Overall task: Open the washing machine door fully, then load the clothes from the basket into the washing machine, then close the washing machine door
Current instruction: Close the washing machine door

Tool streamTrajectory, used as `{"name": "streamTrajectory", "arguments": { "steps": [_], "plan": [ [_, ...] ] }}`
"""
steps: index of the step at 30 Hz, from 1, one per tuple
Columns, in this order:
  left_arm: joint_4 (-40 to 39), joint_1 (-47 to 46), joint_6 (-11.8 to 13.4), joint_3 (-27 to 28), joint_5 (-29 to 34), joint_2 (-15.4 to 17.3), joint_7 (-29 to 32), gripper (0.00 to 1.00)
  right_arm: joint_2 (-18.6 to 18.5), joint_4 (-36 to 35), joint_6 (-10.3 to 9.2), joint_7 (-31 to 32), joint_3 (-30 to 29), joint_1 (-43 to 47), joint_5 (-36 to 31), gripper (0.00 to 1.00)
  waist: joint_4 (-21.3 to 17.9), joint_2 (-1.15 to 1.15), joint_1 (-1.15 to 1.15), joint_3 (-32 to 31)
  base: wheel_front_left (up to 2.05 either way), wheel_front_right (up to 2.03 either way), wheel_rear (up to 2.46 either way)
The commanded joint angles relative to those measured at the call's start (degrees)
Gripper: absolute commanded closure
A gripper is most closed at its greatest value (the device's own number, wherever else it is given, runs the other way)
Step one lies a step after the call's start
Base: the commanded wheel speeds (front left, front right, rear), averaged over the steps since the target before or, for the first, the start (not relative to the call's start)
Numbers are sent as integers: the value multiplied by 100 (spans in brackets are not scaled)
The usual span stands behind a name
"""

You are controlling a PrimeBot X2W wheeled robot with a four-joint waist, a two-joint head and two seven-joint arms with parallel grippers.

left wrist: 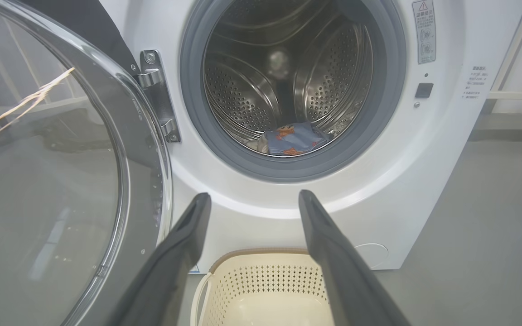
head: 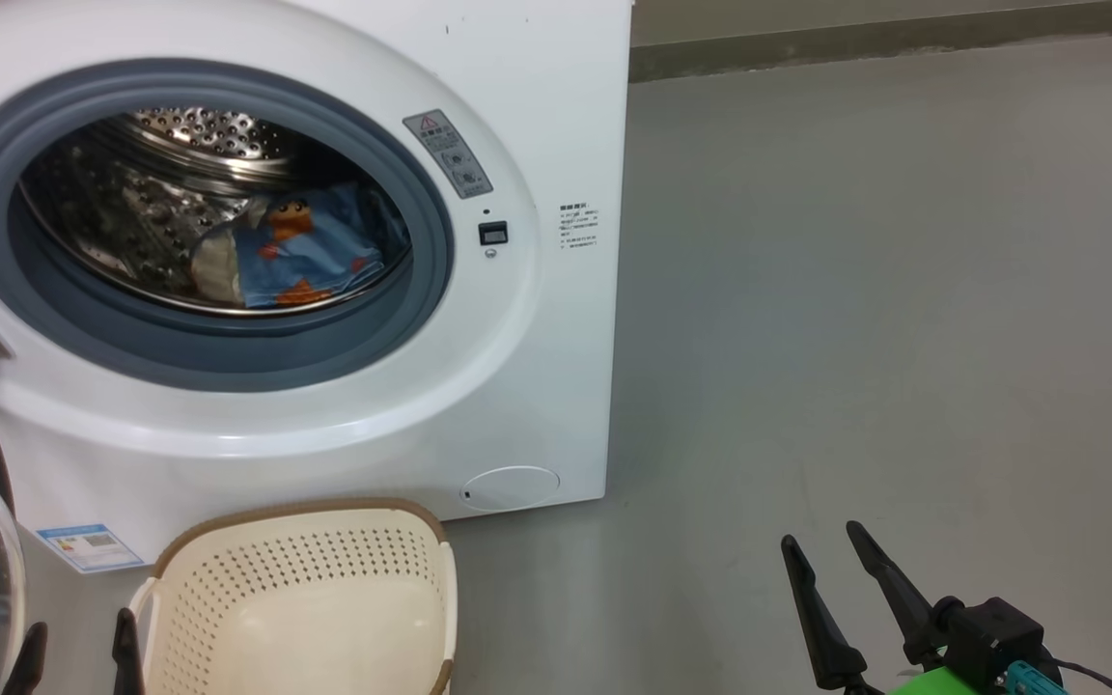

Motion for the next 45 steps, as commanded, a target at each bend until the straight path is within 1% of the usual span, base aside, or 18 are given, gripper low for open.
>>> {"name": "streamTrajectory", "arguments": {
  "steps": [1,7,22,27,34,45],
  "plan": [
    [-142,-240,-16,220,16,53,-37,0,-8,-132,9,-28,124,-78,-29,0,6,0,0,6,0,0,0],
    [-166,-265,38,284,78,17,-37,0,-8,-136,9,-28,121,-88,-30,0,19,0,0,31,0,0,0],
    [-152,-362,-61,369,164,-4,-37,0,-8,-110,9,-28,107,-125,-1,0,24,0,0,80,0,0,0],
    [-149,-392,1,406,274,-38,-37,0,-8,-111,9,-28,81,-132,-6,0,39,0,0,90,-41,41,0],
    [-99,-459,-34,459,263,-50,-37,0,-8,-101,9,-28,82,-145,7,0,56,0,0,106,-117,117,0],
    [-97,-482,-83,465,319,-87,-37,0,-8,-66,9,-28,54,-123,45,0,98,0,0,53,-185,185,0]
  ]
}}
